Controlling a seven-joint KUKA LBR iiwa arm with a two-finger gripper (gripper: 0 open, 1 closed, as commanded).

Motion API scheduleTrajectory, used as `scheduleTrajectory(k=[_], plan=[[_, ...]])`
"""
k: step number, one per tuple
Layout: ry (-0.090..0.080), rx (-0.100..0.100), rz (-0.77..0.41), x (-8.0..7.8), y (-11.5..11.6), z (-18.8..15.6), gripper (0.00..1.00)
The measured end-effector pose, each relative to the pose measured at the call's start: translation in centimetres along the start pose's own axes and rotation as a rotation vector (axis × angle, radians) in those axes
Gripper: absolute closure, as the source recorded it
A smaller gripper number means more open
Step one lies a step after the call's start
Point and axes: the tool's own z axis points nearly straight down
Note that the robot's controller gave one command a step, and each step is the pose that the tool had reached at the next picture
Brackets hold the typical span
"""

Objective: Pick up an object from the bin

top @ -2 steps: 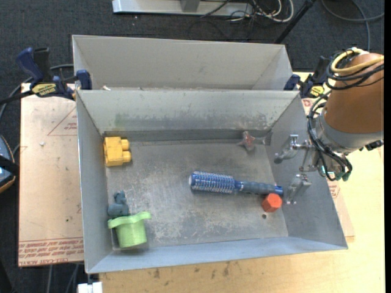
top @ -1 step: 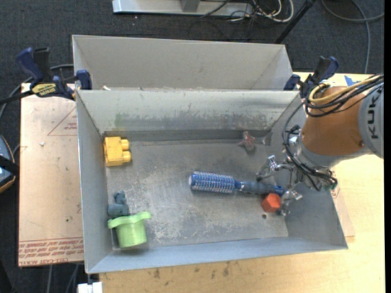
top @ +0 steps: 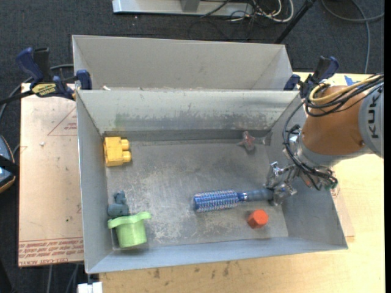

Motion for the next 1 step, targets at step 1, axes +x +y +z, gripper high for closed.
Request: scheduleTrajectory(k=[1], plan=[[-0.006, 0.005, -0.215, -0.63, 0.57, -13.80, 1.00]])
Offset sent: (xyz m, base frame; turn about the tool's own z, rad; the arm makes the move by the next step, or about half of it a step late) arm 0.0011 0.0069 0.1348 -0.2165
